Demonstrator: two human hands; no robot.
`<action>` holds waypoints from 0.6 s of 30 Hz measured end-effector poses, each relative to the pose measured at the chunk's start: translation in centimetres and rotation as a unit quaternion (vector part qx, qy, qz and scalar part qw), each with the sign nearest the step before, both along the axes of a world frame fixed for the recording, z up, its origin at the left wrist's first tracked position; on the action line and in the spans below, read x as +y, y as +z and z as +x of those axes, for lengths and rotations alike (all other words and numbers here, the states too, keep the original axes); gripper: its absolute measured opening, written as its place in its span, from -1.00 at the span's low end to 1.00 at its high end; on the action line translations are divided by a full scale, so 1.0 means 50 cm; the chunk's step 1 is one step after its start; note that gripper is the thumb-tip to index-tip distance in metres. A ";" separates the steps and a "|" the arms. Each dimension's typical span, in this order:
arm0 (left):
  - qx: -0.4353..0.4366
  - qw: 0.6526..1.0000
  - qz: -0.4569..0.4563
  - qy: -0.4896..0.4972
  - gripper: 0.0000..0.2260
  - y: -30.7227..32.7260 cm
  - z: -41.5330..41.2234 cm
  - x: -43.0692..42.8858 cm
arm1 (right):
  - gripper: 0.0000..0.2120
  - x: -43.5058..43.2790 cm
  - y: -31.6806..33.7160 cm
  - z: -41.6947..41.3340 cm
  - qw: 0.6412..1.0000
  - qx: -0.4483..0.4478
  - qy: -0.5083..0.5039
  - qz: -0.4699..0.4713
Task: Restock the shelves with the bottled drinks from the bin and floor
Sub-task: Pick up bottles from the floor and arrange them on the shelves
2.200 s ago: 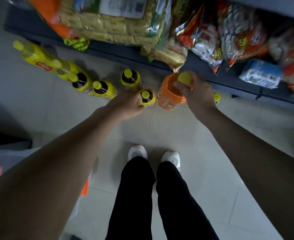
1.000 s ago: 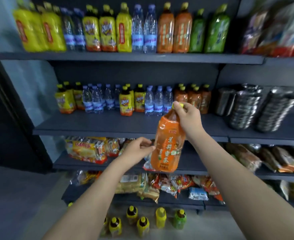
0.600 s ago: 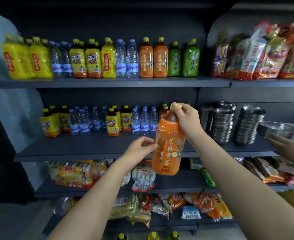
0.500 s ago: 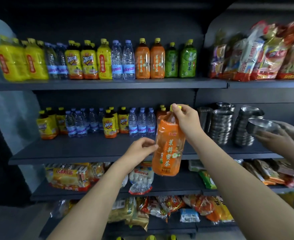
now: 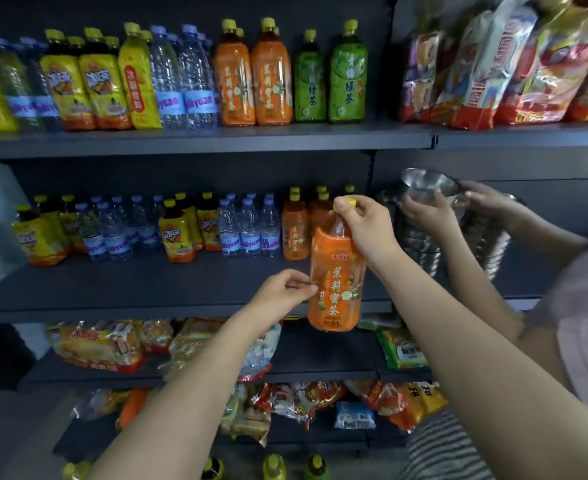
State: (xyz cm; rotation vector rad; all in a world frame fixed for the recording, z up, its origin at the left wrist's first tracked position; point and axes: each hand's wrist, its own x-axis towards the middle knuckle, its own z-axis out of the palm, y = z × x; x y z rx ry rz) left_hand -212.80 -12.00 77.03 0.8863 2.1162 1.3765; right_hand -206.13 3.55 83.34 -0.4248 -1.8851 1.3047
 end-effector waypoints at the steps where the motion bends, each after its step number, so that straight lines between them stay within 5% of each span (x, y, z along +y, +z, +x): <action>1: -0.003 1.000 -0.004 -0.001 -0.81 -0.007 -0.002 0.015 | -0.72 0.013 -0.008 -0.004 1.000 -0.002 -0.002 -0.001; 18: -0.068 0.997 0.005 -0.030 -0.76 -0.118 -0.251 0.164 | -0.64 0.130 -0.106 -0.222 0.995 -0.063 -0.060 -0.048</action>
